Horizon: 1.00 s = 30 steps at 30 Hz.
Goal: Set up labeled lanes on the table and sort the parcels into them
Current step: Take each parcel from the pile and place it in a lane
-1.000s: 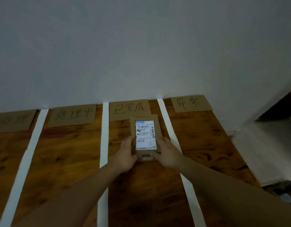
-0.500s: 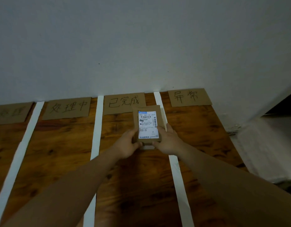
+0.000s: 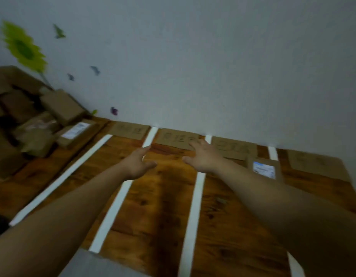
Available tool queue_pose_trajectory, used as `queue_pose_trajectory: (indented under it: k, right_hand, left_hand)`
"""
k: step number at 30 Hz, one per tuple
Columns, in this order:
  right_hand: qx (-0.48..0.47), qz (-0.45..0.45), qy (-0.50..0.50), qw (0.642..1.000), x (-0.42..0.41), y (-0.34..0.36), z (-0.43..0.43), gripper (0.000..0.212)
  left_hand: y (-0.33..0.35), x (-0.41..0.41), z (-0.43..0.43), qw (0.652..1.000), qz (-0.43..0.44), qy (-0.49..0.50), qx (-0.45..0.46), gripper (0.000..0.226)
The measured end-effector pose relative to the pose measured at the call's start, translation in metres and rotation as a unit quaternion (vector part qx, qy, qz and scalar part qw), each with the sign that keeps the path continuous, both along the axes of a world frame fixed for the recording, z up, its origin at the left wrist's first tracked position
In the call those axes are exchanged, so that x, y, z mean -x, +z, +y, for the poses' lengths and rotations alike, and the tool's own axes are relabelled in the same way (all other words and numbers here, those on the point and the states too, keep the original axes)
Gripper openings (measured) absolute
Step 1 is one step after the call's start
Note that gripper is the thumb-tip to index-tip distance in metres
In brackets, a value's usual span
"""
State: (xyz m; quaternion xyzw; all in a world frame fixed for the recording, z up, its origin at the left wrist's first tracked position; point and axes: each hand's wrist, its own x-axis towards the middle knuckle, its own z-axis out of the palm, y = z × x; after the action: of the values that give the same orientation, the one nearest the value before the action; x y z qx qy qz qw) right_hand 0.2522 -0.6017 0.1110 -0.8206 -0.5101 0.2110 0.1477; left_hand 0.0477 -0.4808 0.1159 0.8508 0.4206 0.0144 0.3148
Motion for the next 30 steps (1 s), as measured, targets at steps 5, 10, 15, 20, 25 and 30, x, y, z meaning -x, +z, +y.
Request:
queue_pose_trajectory:
  k: [5, 10, 15, 20, 25, 30]
  right_hand:
    - [-0.025, 0.041, 0.047, 0.998, 0.123, 0.013, 0.082, 0.074]
    - [-0.025, 0.057, 0.094, 0.994, 0.236, 0.023, 0.153, 0.078]
    - [-0.025, 0.045, 0.136, 0.989, 0.303, 0.031, 0.21, 0.073]
    - [-0.015, 0.044, 0.161, 0.986, 0.331, 0.026, 0.277, 0.074]
    - [-0.002, 0.046, 0.155, 0.987, 0.335, -0.001, 0.36, 0.074]
    - [0.0, 0.084, 0.134, 0.987, 0.328, -0.026, 0.426, 0.071]
  left_hand:
    - [0.016, 0.146, 0.058, 0.997, 0.017, 0.071, -0.004, 0.076]
    - [0.025, 0.276, 0.108, 0.992, 0.022, 0.123, 0.006, 0.075]
    - [0.026, 0.355, 0.151, 0.986, 0.014, 0.168, 0.019, 0.076]
    - [0.022, 0.381, 0.209, 0.985, 0.004, 0.172, 0.032, 0.075]
    - [0.014, 0.368, 0.288, 0.983, 0.014, 0.175, 0.049, 0.074]
    - [0.007, 0.343, 0.367, 0.987, 0.056, 0.145, 0.036, 0.073]
